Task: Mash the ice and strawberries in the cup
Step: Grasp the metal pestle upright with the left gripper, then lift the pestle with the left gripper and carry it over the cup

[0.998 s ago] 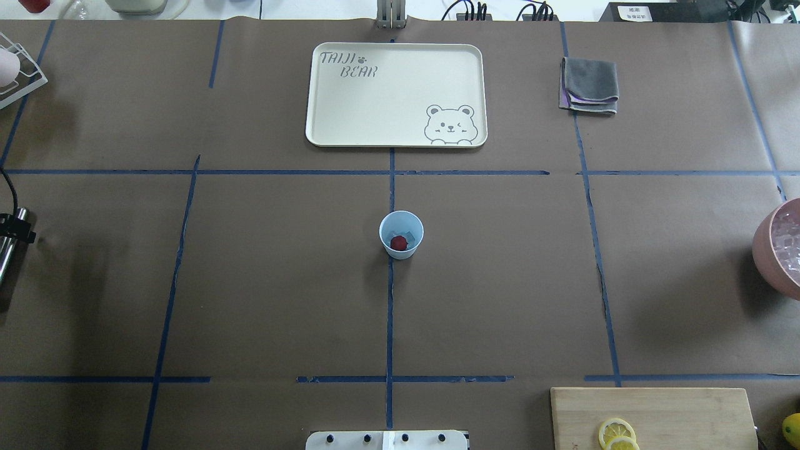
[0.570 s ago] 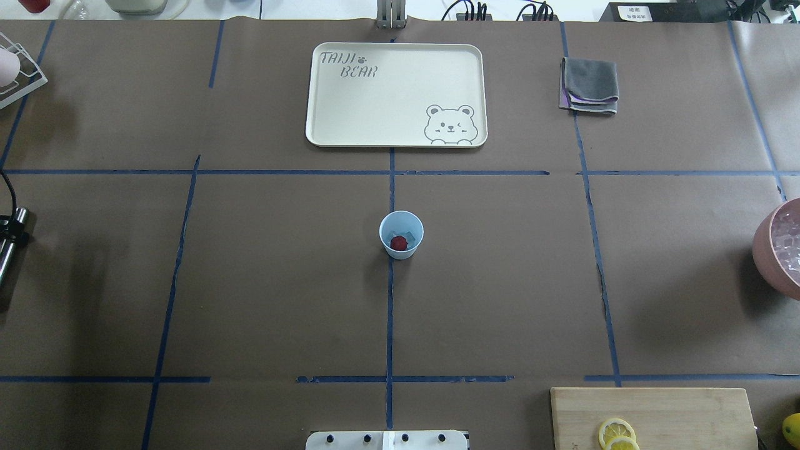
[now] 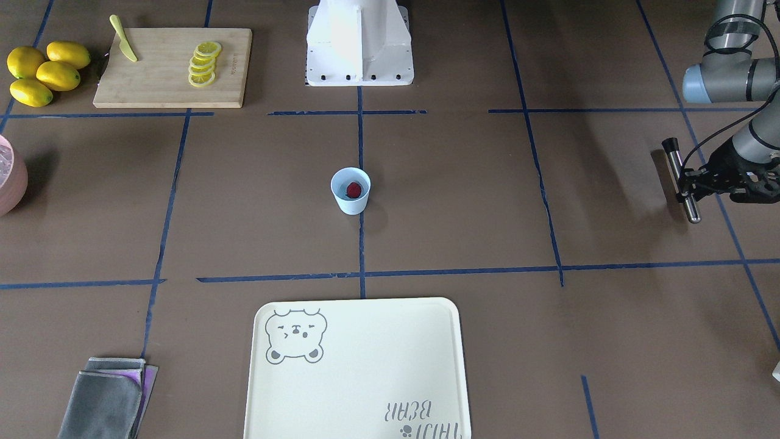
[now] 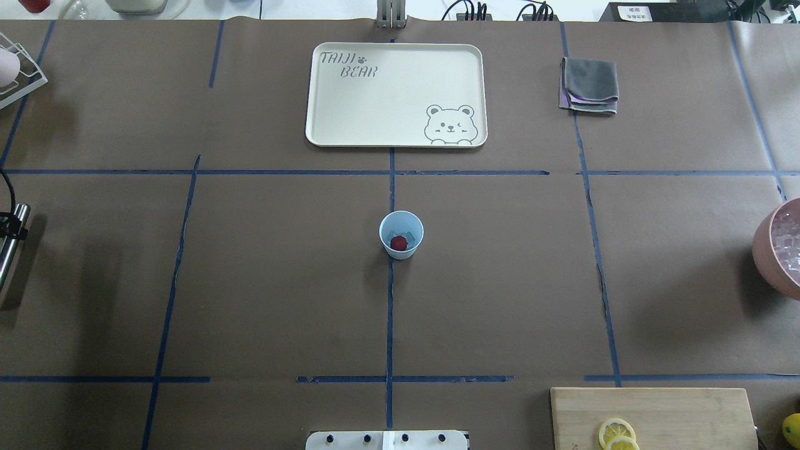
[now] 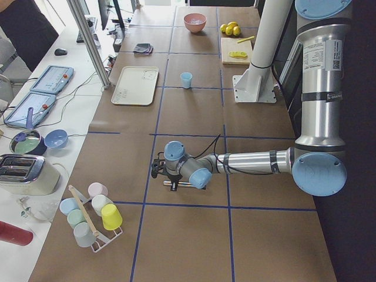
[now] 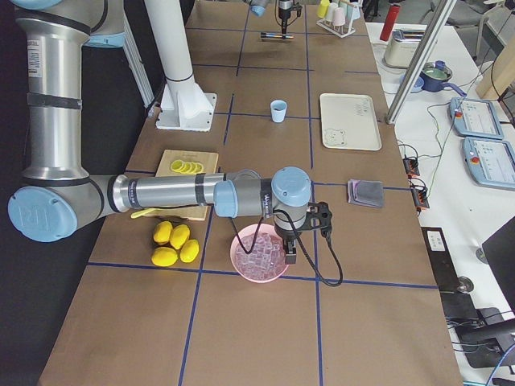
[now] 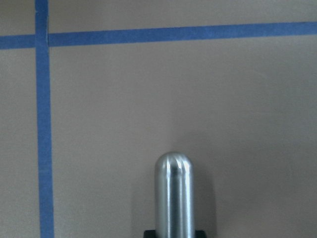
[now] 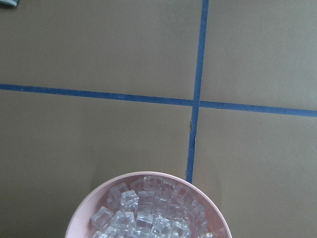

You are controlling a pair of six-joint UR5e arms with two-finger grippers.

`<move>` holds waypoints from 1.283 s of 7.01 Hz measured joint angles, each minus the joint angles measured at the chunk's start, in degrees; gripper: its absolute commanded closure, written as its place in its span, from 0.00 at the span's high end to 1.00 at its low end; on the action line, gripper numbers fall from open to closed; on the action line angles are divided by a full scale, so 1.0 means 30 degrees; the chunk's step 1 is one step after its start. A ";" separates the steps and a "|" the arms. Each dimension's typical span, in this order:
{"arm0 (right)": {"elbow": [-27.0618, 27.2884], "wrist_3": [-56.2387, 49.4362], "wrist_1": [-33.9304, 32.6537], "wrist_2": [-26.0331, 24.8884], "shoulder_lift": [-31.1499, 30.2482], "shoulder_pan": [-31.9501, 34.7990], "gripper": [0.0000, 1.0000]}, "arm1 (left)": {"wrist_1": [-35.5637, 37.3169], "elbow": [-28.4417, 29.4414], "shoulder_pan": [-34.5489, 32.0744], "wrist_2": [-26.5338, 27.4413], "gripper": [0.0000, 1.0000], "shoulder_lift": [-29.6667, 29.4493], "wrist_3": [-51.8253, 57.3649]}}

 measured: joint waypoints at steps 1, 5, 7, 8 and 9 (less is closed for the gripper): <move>0.0000 0.0000 0.0000 0.0002 0.0001 0.0020 0.99 | 0.0511 -0.0709 -0.0106 -0.0128 0.00 -0.0020 0.0001; 0.0056 0.0000 0.0000 0.0023 0.0000 0.0043 0.99 | 0.2846 -0.4807 -0.1194 0.1643 0.00 -0.1637 0.0056; 0.0187 0.0000 0.0000 0.0228 -0.0037 0.0043 0.99 | 0.2840 -0.5873 -0.0947 0.3993 0.00 -0.3098 -0.0264; 0.0218 0.0027 0.0000 0.0810 -0.0126 0.0043 0.99 | 0.2810 -0.6823 -0.0521 0.5441 0.00 -0.3484 -0.1000; 0.0204 0.0030 0.0000 0.1344 -0.0192 0.0043 0.99 | 0.2724 -0.7646 0.0183 0.7035 0.00 -0.3860 -0.1625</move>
